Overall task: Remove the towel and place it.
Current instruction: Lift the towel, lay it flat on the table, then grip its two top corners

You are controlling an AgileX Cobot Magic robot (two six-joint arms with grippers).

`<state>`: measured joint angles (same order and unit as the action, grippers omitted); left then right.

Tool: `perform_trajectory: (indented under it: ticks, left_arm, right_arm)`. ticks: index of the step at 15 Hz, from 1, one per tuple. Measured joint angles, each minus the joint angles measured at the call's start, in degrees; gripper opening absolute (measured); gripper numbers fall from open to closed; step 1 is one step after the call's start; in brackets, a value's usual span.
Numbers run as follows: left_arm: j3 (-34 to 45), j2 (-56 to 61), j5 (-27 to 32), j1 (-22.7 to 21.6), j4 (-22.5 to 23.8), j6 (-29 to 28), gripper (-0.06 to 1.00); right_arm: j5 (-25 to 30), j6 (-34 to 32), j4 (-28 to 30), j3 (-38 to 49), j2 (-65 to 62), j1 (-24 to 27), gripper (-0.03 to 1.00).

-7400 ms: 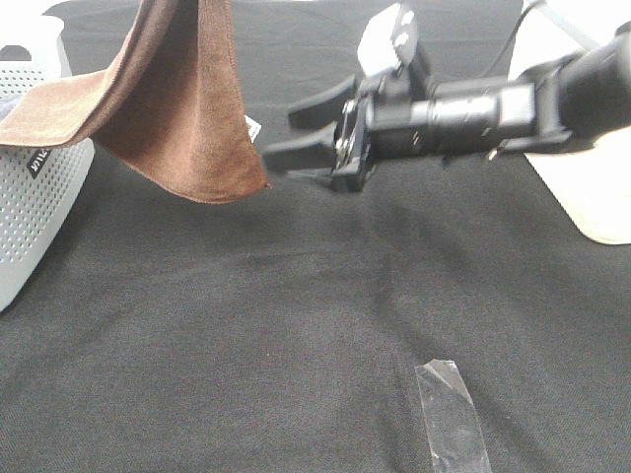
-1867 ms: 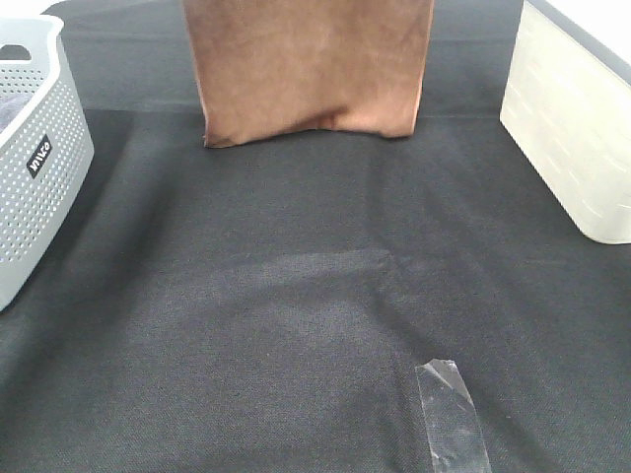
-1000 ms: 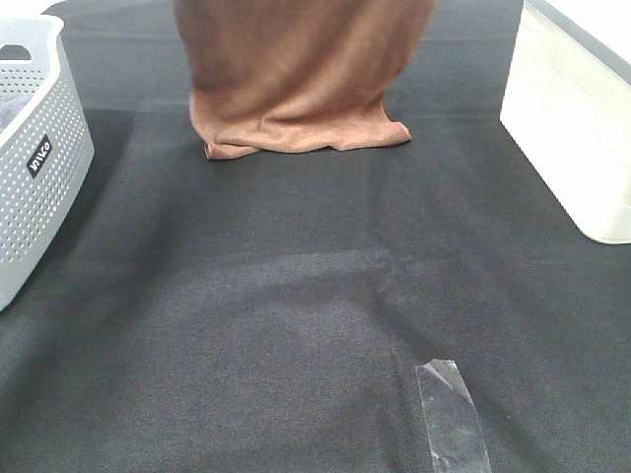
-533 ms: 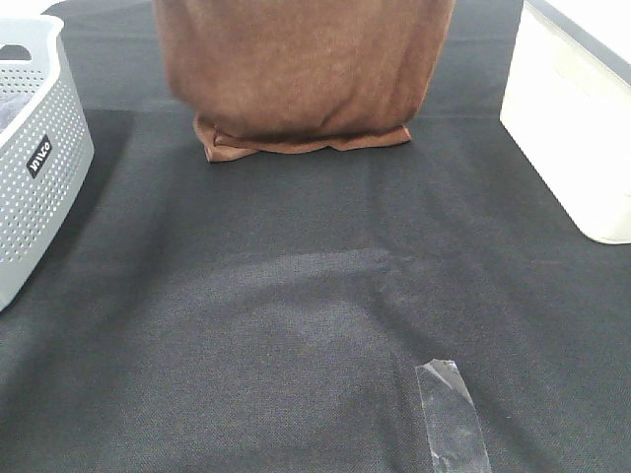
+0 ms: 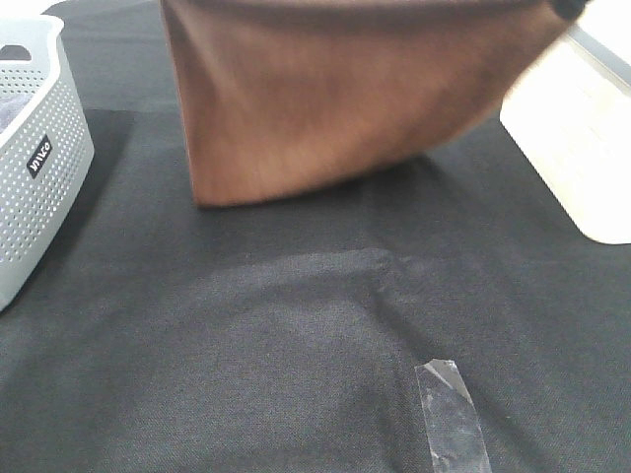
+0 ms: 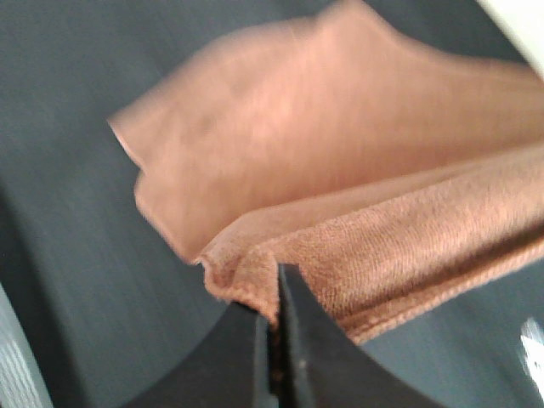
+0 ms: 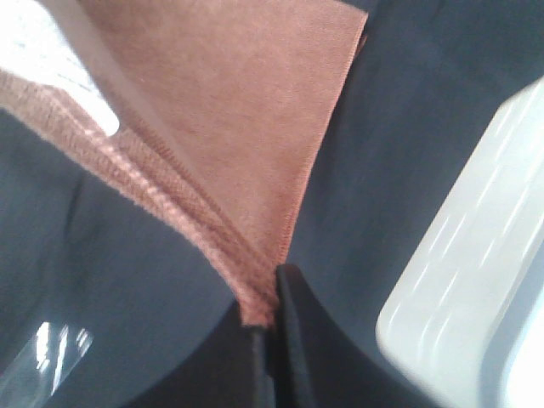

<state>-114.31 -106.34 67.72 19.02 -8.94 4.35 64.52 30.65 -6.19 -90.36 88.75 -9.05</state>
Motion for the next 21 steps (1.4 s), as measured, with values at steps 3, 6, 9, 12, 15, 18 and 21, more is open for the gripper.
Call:
perform_trajectory:
  ticks: [3,6,9,12,15,18,21]
  left_arm:
    - [20.40,10.89,-8.31,3.72,0.52,-3.21,0.00]
    - [32.43,18.22,-13.58,5.33,0.57,-6.59,0.00]
    - [48.24,28.53,-20.57,7.51,-0.63,-11.40,0.00]
    - [62.62,38.50,-23.78,9.68,-2.75,-15.30,0.00]
    - [71.10,45.49,-23.78,9.97,-4.53,-17.25,0.00]
    - [77.86,51.74,-21.89,9.97,-6.42,-17.48,0.00]
    - [81.07,53.06,-20.34,9.97,-7.79,-17.36,0.00]
  right_arm:
    - [-0.17,-0.06,-1.43,9.97,-10.20,0.06,0.00]
    - [-0.17,-0.06,-4.41,16.39,-16.96,0.06,0.00]
    - [-0.17,0.00,-7.39,26.76,-25.90,0.06,0.00]
    - [0.40,2.12,-10.77,34.89,-34.09,0.06,0.00]
    - [3.61,8.82,-16.10,41.42,-40.28,0.06,0.00]
    - [5.16,12.26,-18.79,47.04,-41.77,0.06,0.00]
    - [5.39,12.32,-20.05,49.27,-41.77,0.06,0.00]
